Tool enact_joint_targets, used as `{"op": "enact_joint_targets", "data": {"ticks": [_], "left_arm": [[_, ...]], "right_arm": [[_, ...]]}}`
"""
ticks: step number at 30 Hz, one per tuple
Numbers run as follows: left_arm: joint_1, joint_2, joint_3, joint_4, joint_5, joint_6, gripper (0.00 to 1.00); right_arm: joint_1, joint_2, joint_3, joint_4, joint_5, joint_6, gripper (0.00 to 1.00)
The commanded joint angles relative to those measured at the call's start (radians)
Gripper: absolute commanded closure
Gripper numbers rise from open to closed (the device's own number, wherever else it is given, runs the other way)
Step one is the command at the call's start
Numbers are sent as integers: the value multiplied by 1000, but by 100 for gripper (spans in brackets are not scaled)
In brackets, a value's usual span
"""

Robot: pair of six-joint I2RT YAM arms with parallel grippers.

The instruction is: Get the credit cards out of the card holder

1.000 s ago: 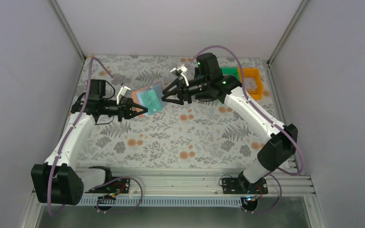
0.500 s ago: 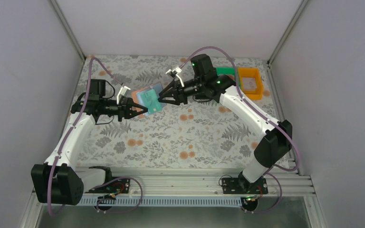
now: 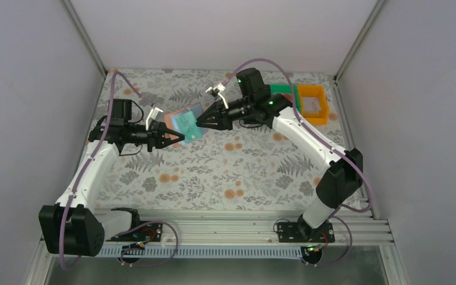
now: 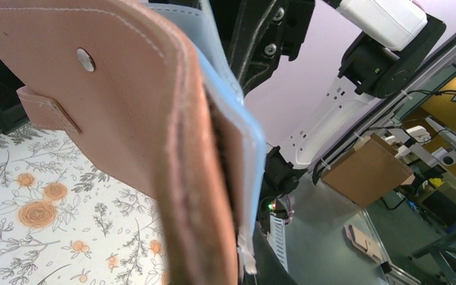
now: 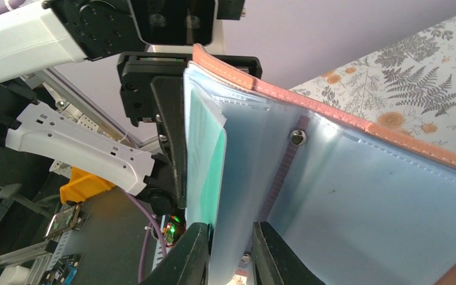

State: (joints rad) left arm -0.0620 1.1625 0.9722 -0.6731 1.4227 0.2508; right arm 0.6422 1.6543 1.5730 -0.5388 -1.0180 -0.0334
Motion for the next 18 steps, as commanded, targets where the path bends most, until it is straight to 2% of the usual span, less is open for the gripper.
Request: {"op": "enact_joint_targets", "data": {"ticks": [1, 8, 10, 13, 18], "left_arm": [[-4, -12, 7, 16, 50, 33, 98], [-4, -14, 8, 11, 51, 38, 98], [-5, -14, 7, 10, 50, 39, 98], [-4, -15, 10, 10, 50, 38, 98], [-4, -21, 17, -15, 50, 62, 97]], "right_arm": [[21, 46, 17, 27, 3, 10, 78], [40, 54, 34, 31, -25, 3, 78], [43, 49, 28, 42, -61, 6, 82], [44, 38, 23, 39, -87, -1, 95], [40, 16, 4, 20, -72, -4, 96]]}}
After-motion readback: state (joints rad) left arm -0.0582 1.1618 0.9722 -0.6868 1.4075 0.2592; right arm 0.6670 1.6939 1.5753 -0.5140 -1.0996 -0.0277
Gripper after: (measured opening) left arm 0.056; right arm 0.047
